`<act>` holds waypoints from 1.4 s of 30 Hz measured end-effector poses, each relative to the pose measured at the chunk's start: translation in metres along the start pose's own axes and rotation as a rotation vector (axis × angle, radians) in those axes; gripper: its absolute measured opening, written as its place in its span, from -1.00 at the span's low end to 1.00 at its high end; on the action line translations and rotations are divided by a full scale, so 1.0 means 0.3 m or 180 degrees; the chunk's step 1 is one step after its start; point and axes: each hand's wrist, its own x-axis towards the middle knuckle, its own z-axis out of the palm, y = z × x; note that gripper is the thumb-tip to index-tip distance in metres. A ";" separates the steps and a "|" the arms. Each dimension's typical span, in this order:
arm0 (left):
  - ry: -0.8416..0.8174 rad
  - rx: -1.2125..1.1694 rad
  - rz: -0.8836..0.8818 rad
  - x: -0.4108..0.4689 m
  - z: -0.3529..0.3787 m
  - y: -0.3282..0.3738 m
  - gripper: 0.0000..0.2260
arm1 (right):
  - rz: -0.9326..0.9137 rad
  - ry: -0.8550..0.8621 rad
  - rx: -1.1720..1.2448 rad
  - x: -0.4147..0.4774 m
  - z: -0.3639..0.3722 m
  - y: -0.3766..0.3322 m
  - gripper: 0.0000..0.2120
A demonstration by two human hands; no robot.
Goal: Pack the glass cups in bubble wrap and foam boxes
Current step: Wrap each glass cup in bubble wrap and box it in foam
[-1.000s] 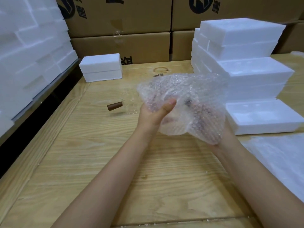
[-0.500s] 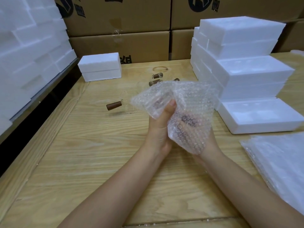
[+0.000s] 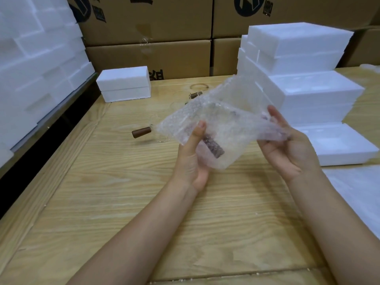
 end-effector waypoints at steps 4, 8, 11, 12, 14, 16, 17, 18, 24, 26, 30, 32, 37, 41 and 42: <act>0.0197 -0.0186 -0.0123 0.004 0.008 -0.011 -0.34 | -0.0683 0.0927 -0.0126 -0.004 -0.004 0.031 -0.77; 0.0355 -0.0268 -0.0067 0.004 0.014 -0.005 -0.41 | -0.0776 0.1195 -0.0959 -0.043 0.003 0.138 -0.31; 0.0305 -0.0304 0.0011 0.000 0.014 -0.012 -0.14 | -0.0833 0.0717 -0.1594 -0.072 0.025 0.231 -0.31; 0.0258 -0.0312 0.0015 -0.002 0.011 -0.019 -0.13 | -0.0780 0.0521 -0.1706 -0.080 0.034 0.254 -0.38; 0.0156 -0.0286 -0.0047 -0.009 0.009 -0.034 -0.23 | -0.0766 0.0273 -0.1768 -0.087 0.042 0.273 -0.42; 0.0119 -0.0219 -0.0087 -0.016 0.008 -0.046 -0.28 | -0.0990 0.0235 -0.1780 -0.081 0.047 0.261 -0.65; 0.0096 -0.0191 -0.0085 -0.021 0.011 -0.048 -0.24 | -0.1165 0.0276 -0.1800 -0.074 0.044 0.248 -0.81; 0.0073 -0.0140 -0.0083 -0.024 0.016 -0.046 -0.17 | -0.1320 0.0349 -0.1791 -0.068 0.048 0.233 -0.94; -0.0105 -0.0058 -0.0336 -0.008 -0.013 -0.036 -0.29 | -0.1662 0.0928 -0.1929 -0.028 0.041 0.152 -0.83; -0.0247 -0.0036 -0.0462 -0.002 -0.035 -0.027 -0.44 | -0.1605 0.1021 -0.1838 -0.014 0.041 0.129 -0.79; -0.0355 0.0373 -0.0501 0.006 -0.059 0.007 -0.51 | -0.1345 0.1189 -0.1842 0.005 0.036 0.099 -0.79; -0.0098 0.0575 -0.0476 0.012 -0.066 0.012 -0.63 | -0.1075 0.1108 -0.1769 0.010 0.029 0.093 -0.84; 0.0192 0.0703 -0.0388 0.014 -0.061 0.018 -0.22 | -0.0447 -0.0673 -0.1692 -0.026 0.016 0.087 -0.61; -0.0240 0.1029 -0.0449 0.008 -0.076 0.046 -0.12 | -0.0928 -0.0234 -0.2516 -0.020 0.010 0.115 -0.82; -0.0369 0.1181 -0.0542 0.008 -0.087 0.056 -0.10 | -0.0952 -0.0030 -0.2500 -0.014 0.008 0.116 -0.93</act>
